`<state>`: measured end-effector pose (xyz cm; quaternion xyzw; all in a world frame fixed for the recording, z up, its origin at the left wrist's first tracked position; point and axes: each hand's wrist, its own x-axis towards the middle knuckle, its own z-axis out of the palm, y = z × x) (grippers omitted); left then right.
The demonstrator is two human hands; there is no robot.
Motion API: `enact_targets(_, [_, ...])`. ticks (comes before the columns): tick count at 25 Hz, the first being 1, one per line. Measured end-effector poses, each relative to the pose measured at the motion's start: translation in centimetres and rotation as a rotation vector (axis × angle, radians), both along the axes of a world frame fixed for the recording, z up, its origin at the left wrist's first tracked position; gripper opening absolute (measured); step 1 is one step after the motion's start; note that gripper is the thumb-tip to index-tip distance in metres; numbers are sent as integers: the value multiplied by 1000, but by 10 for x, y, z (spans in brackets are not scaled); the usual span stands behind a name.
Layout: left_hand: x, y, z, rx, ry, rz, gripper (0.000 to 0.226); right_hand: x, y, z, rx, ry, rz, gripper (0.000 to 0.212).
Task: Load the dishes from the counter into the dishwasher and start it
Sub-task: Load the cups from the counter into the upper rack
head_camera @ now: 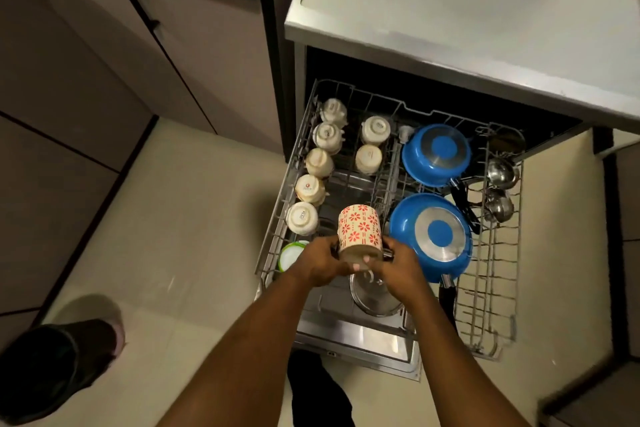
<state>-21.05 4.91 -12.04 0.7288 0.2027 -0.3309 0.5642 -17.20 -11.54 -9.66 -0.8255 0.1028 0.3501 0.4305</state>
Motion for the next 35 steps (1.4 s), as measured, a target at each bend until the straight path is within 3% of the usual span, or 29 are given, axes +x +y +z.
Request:
enact_targets(4, [-5,-11,-22,194,-56,74,41,10,1,-18,-40,-101,31,31])
enact_targets(9, [5,-15,-32,250,-55,172,47,26,12,-31,-102,-130,42,20])
enact_targets(14, [24,-17,-43,321,-15,216,52,37,18,-49,-157,-115,22,39])
enact_targets(29, [39,-17,-71,260,135,233,52,42,24,-76,-195,-40,17,38])
enact_targets(35, [39,-18,-66,437,149,178,48,37,32,-81,-250,-69,-14,31])
